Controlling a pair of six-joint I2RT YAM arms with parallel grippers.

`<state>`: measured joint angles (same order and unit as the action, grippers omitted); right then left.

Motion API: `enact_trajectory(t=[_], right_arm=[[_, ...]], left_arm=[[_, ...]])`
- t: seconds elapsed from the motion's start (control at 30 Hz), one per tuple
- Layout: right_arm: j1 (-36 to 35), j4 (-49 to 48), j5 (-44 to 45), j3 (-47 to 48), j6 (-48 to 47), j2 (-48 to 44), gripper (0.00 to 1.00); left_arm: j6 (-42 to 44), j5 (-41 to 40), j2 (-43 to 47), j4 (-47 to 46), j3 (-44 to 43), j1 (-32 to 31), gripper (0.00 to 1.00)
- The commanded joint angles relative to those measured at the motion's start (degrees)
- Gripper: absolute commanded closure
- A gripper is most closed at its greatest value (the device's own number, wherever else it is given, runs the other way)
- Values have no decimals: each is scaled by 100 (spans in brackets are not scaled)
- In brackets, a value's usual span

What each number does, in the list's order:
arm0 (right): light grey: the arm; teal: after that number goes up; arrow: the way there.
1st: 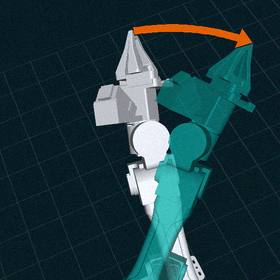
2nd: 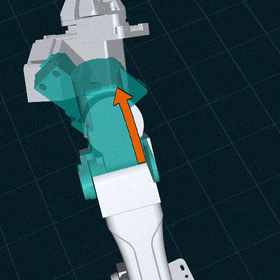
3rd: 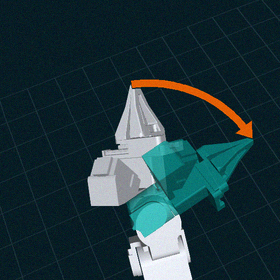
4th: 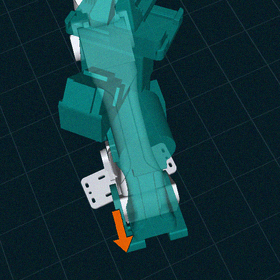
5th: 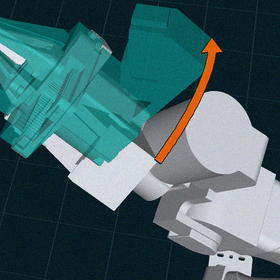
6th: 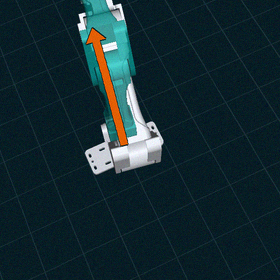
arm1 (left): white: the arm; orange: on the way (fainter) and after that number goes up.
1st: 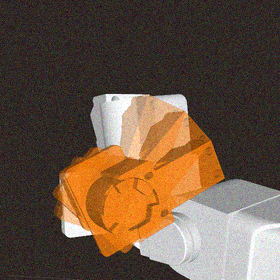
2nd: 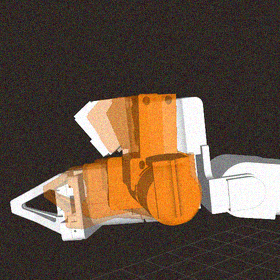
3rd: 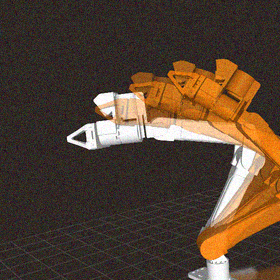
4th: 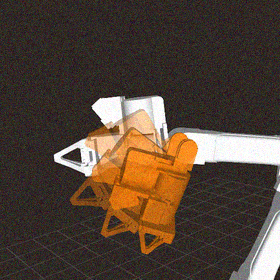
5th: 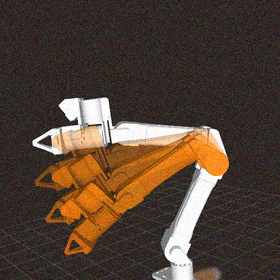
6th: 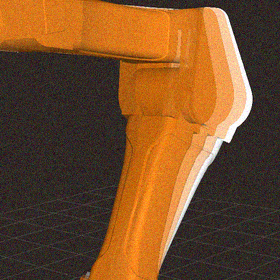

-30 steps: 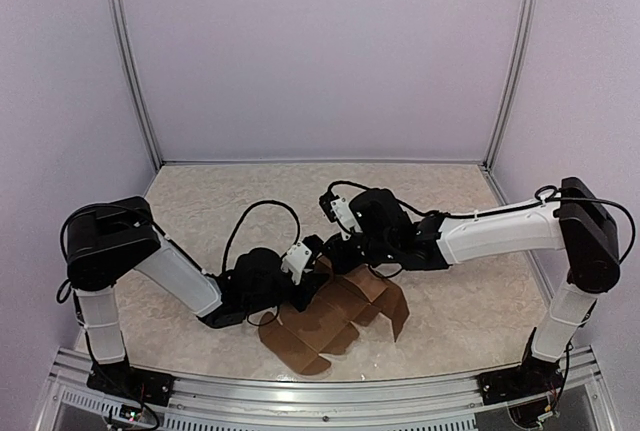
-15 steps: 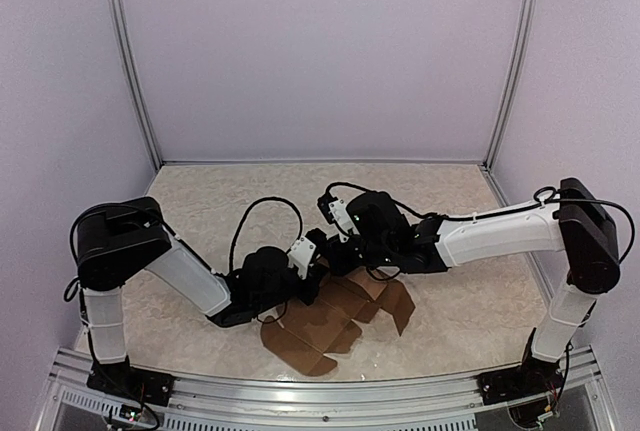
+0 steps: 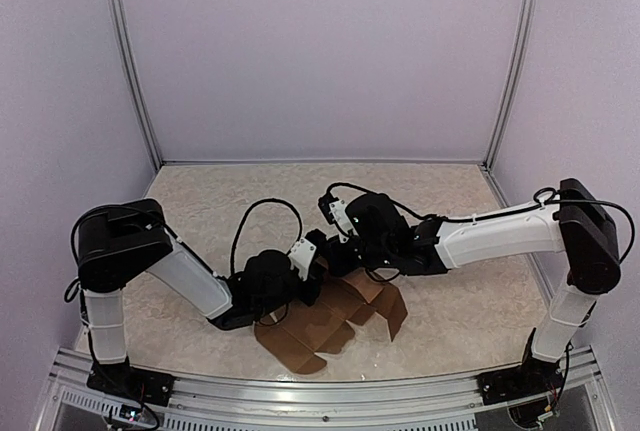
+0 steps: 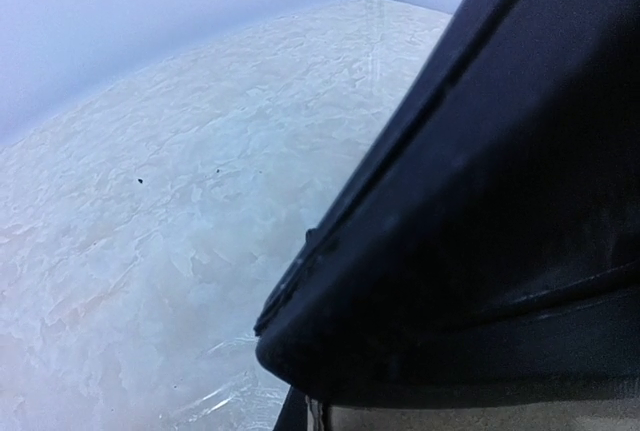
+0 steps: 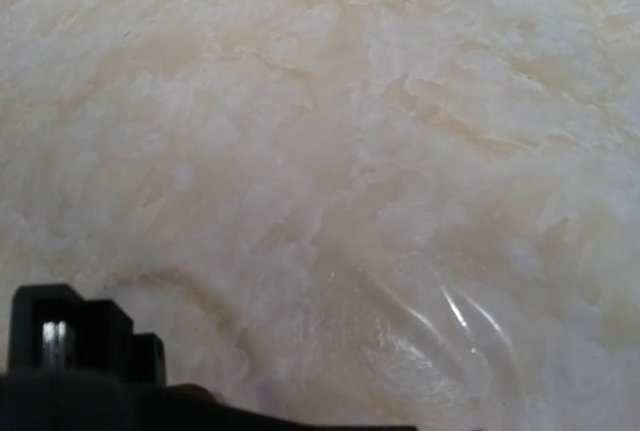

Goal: Fold the paper box

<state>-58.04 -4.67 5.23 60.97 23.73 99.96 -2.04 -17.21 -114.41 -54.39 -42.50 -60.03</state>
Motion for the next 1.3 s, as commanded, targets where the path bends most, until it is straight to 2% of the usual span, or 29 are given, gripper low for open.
enact_trajectory(t=[0.0,0.2,0.53,0.87,1.07,1.27], right_arm=[[-137,315,-2,-147,83,-36,100],[-154,327,8,-213,123,-88,100],[-340,213,-4,-380,184,199,100],[-534,311,239,-416,223,281,100],[-537,292,280,-422,318,210,100],[-536,262,266,-437,402,132,100]], left_arm=[[419,-299,-149,-140,-112,-184,100],[386,-408,-220,-134,-99,-266,99],[38,-601,-179,-452,270,-340,78],[-92,-839,-199,-881,562,-509,71],[-79,-880,-289,-915,495,-514,72],[8,-976,-411,-749,299,-519,93]])
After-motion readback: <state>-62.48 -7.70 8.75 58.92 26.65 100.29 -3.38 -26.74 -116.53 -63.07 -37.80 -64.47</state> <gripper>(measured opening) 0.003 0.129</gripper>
